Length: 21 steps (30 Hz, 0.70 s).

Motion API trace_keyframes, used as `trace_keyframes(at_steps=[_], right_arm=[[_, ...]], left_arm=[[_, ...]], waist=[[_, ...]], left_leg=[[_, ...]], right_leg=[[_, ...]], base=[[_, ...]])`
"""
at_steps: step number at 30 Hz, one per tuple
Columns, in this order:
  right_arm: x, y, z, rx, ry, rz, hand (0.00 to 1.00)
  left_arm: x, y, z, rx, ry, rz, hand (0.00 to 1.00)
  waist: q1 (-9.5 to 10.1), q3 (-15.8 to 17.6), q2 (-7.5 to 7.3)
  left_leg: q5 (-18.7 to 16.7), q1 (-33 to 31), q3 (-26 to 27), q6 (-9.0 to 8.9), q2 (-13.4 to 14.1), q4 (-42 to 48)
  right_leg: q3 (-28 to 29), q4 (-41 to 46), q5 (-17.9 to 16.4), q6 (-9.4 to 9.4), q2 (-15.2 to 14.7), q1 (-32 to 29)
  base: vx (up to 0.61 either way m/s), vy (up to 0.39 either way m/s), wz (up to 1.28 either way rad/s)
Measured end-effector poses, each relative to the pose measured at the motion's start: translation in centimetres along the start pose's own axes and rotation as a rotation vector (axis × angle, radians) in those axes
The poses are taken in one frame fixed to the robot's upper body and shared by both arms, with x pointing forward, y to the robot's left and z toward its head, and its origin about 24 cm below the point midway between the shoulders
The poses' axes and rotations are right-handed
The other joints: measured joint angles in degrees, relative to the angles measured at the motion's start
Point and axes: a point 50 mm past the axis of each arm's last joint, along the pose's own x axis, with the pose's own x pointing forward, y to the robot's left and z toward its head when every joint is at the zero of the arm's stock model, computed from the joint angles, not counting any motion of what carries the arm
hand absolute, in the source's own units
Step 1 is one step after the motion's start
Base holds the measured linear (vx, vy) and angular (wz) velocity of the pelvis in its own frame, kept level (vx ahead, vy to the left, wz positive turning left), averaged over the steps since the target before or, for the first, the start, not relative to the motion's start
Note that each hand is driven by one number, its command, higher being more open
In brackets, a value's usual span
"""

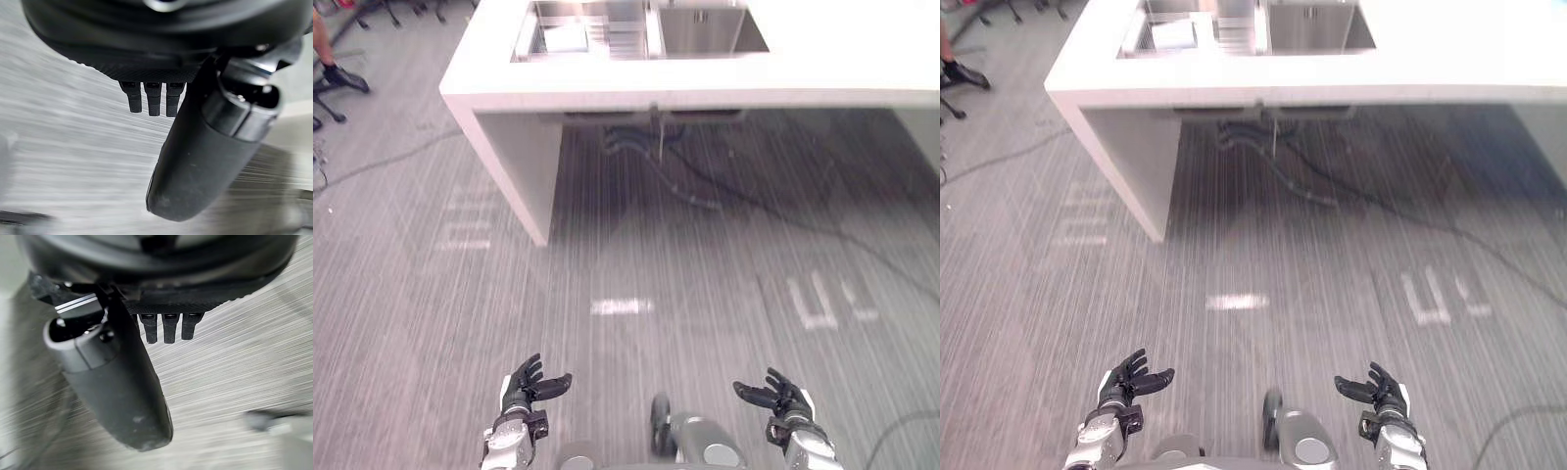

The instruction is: Walk over to the sink, pick up the cup, carry it to the dishwasher, place the cup inside the dishwasher, then close the dishwasher door

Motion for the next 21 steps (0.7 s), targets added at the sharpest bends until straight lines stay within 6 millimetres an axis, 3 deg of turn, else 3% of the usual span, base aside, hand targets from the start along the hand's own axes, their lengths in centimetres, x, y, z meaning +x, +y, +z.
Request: trace_keyframes(at_steps=[3,5,6,7,8,9,10,11,13,14,15,16,17,18,20,21], right_arm=[[0.3,0.6,1.1,0.021,-0.044,0.013,0.90],[0.3,0.8,0.9,0.024,-0.035,0.015,0.90],[0.1,0.3,0.5,0.018,-0.024,0.002,0.90],[0.0,0.0,0.1,0.014,-0.014,-0.007,0.90],[-0.3,-0.5,-0.7,0.005,0.012,-0.024,0.90],[-0.5,-0.7,-1.3,0.003,0.033,-0.029,0.90],[-0.9,-0.8,-2.5,0.004,0.073,-0.034,0.90],[-1.1,-0.9,-3.0,0.004,0.088,-0.037,0.90],[-1.4,-1.1,-3.6,0.004,0.104,-0.042,0.90],[-1.5,-1.0,-3.8,0.004,0.110,-0.030,0.90],[-1.5,-0.8,-3.8,0.001,0.110,-0.020,0.90],[-1.5,-0.6,-3.9,-0.005,0.111,-0.008,0.90],[-1.5,-0.1,-3.7,-0.016,0.104,0.017,0.90],[-1.5,0.6,-3.4,-0.031,0.089,0.049,0.90],[-1.5,1.5,-3.2,-0.052,0.071,0.098,0.90],[-1.5,2.0,-3.2,-0.054,0.065,0.121,0.90]], left_arm=[[0.1,-0.8,3.8,-0.048,-0.163,-0.005,0.90],[-0.3,-1.2,6.5,-0.069,-0.280,-0.001,0.90],[-0.9,-1.8,8.9,-0.098,-0.386,-0.005,0.90],[-1.3,-1.9,9.9,-0.108,-0.429,-0.005,0.90],[-2.1,-2.1,12.0,-0.113,-0.526,0.008,0.90],[-2.6,-2.0,13.0,-0.109,-0.575,0.020,0.90],[-3.5,-1.9,15.0,-0.099,-0.674,0.045,0.90],[-4.4,-1.8,16.5,-0.101,-0.750,0.066,0.90],[-6.4,-1.4,18.9,-0.092,-0.892,0.112,0.90],[-7.6,-0.8,20.1,-0.075,-0.970,0.164,0.90],[-8.4,-0.4,20.9,-0.058,-1.024,0.210,0.90],[-8.9,-0.2,21.7,-0.028,-1.075,0.248,0.90],[-9.7,-0.2,22.6,-0.005,-1.133,0.275,0.90],[-10.5,-0.1,23.1,0.015,-1.182,0.305,0.90],[-11.2,-0.2,23.6,0.044,-1.230,0.328,0.90],[-11.2,-0.3,23.7,0.074,-1.243,0.332,0.90]], waist=[[1.66,0.2,-0.25],[2.28,1.0,-1.53],[2.66,1.3,-1.82],[2.84,1.2,-1.60],[3.39,0.9,-1.01],[3.96,0.9,-1.20],[4.53,0.2,-2.71],[4.34,0.0,-3.93],[4.37,-0.1,-4.15],[4.46,-0.1,-4.25],[4.19,-0.2,-4.40],[3.81,-0.4,-4.60],[3.48,-0.4,-4.58],[3.33,-0.5,-4.60],[3.03,-1.0,-4.57],[2.38,-1.5,-4.22]], left_leg=[[-2.6,-9.2,4.6,1.18,-0.9,-7.8],[-2.6,-10.5,6.2,1.59,-5.4,-23.8],[0.7,-10.6,6.1,2.12,-9.4,-39.9],[3.2,-10.5,5.7,2.28,-10.4,-46.1],[8.7,-10.5,4.6,2.48,-11.6,-54.0],[12.0,-10.3,4.4,4.08,-12.0,-53.4],[15.3,-10.2,3.6,8.92,-13.9,-52.6],[14.1,-10.1,3.4,10.16,-15.9,-52.0],[10.4,-9.5,3.6,11.18,-17.1,-48.6],[7.2,-7.6,3.5,11.20,-17.4,-46.8],[5.3,-5.5,3.2,11.35,-17.9,-46.3],[3.7,-3.2,2.6,11.44,-18.3,-46.7],[1.6,-0.2,1.9,11.53,-18.5,-46.9],[0.0,3.1,1.6,11.38,-18.4,-47.9],[-1.7,8.0,0.9,11.06,-18.2,-50.7],[-2.3,10.6,0.0,9.97,-17.5,-52.0]], right_leg=[[1.9,-4.7,-0.3,-0.09,-0.4,4.5],[2.1,-5.6,-2.0,1.17,-2.5,7.0],[2.2,-5.7,-4.3,2.41,-4.1,8.9],[2.2,-5.7,-5.2,3.01,-4.3,9.7],[2.4,-5.7,-7.2,4.32,-4.2,11.1],[2.5,-5.7,-8.2,5.33,-4.5,11.9],[2.6,-5.4,-9.6,7.39,-6.4,13.0],[2.7,-4.1,-9.7,7.60,-8.2,13.1],[4.1,4.0,-9.7,7.84,-9.9,11.1],[5.0,13.9,-9.2,11.74,-10.6,8.4],[5.7,23.0,-7.3,17.72,-11.4,5.7],[7.0,32.2,-5.4,21.59,-12.4,2.6],[7.7,43.0,-6.0,20.60,-13.2,-2.2],[7.2,49.1,-7.7,17.46,-14.1,-6.8],[5.8,49.5,-9.8,13.66,-15.2,-13.2],[4.9,46.6,-11.1,11.55,-14.9,-17.0]], base=[[0.39,-0.039,-0.27],[0.48,0.082,-0.10],[0.46,0.111,0.04],[0.50,0.143,0.01],[0.41,0.134,-0.05],[0.63,0.224,-0.03],[0.55,0.199,0.12],[0.69,0.242,0.27],[0.53,0.172,0.18],[0.54,0.170,0.04],[0.53,0.155,0.13],[0.52,0.124,0.26],[0.49,0.088,0.22],[0.48,0.074,0.16],[0.54,-0.015,0.12],[0.54,-0.092,0.21]])
